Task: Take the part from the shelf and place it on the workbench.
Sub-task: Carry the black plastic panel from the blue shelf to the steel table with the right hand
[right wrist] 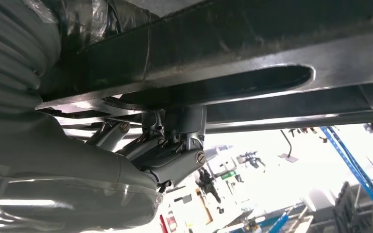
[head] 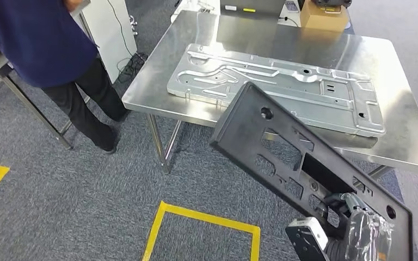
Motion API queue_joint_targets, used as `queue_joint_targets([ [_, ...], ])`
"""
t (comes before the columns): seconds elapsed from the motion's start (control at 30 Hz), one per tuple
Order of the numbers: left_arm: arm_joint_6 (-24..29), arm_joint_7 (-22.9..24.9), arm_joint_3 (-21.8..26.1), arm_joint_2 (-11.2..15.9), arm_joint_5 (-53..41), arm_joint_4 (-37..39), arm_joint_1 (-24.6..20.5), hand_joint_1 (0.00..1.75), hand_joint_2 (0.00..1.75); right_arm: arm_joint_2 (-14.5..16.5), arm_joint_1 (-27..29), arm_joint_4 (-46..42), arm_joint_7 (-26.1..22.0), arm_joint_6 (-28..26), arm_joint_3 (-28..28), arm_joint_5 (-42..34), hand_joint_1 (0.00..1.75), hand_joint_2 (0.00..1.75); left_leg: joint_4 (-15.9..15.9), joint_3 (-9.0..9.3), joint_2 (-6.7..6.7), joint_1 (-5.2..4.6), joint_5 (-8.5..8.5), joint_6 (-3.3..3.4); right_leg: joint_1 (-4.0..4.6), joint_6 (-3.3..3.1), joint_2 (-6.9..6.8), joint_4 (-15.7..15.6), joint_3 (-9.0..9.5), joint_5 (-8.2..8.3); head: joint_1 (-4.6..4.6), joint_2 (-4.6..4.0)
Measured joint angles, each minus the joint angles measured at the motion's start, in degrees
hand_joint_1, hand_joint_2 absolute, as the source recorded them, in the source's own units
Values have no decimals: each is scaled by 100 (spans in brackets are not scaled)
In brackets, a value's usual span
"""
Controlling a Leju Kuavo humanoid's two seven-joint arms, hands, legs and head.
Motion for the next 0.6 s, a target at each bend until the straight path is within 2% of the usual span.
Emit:
queue_joint_targets([
  [0.07,-7,0,15,-2,1,-7,-5,0,0,26,14,4,-45,46,-25,-36,175,175,-6,47,3,-7,-49,29,-13,24,-1,768,-479,-257,-1,0],
  [0.1,-9,0,19,-2,1,-10,-5,0,0,39,23,12,-60,69,-32,-54,175,175,-6,79,1,-11,-80,29,-18,30,-2,997,-663,-260,-1,0],
  [0.13,-11,0,22,-2,1,-13,-3,0,0,54,30,20,-68,85,-37,-63,175,175,-6,122,-3,-13,-114,23,-19,29,-2,1025,-749,-148,-1,0],
  [0.17,-12,0,25,-5,0,-14,-1,0,0,64,33,27,-73,94,-40,-68,175,175,-6,181,-10,-13,-152,13,-19,18,-3,816,-713,82,-1,0],
  [0.2,-12,0,26,-10,0,-15,0,0,0,73,33,31,-79,100,-43,-69,175,175,-6,246,-15,-13,-193,0,-17,-2,-4,451,-591,364,0,0],
  [0.23,-13,0,28,-18,1,-15,0,0,0,80,32,34,-85,104,-45,-70,175,175,-10,297,-18,-16,-234,-19,-5,-30,-6,96,-453,566,0,0],
  [0.27,-13,0,31,-26,1,-16,-5,0,0,88,32,35,-92,108,-48,-71,175,175,-10,330,-24,-23,-271,-43,11,-61,-7,-211,-329,694,1,0],
  [0.3,-13,1,34,-31,2,-23,-13,0,0,96,33,37,-96,112,-50,-72,175,175,-17,342,-25,-27,-297,-69,30,-88,-8,-377,-264,726,1,0],
  [0.37,-14,0,40,-35,2,-38,-31,0,0,115,38,38,-99,120,-59,-74,175,175,-53,356,-23,-33,-326,-128,54,-137,1,-466,-232,675,1,0],
  [0.43,-14,0,42,-37,2,-52,-44,0,0,137,47,37,-99,121,-66,-74,175,175,-41,398,-12,-31,-374,-182,18,-190,8,-531,-167,665,0,0],
  [0.47,-14,-1,42,-39,2,-55,-52,0,0,149,48,37,-100,121,-69,-74,175,175,115,345,-9,-30,-461,-207,-3,-221,2,-574,-115,657,-2,0],
  [0.5,-14,-1,43,-40,2,-59,-56,0,0,162,51,37,-100,121,-70,-74,175,175,394,213,-8,-23,-592,-228,-17,-252,-8,-605,-63,641,-4,0],
  [0.57,-14,-2,43,-43,2,-60,-54,0,0,179,51,38,-100,122,-72,-74,175,175,1209,-269,-7,-15,-899,-265,-11,-296,-25,-617,5,583,-8,0],
  [0.6,-14,-2,44,-42,2,-60,-46,0,0,183,53,39,-100,122,-72,-74,175,175,1513,-488,-7,-13,-953,-278,-8,-302,-23,-616,37,550,-7,0],
])
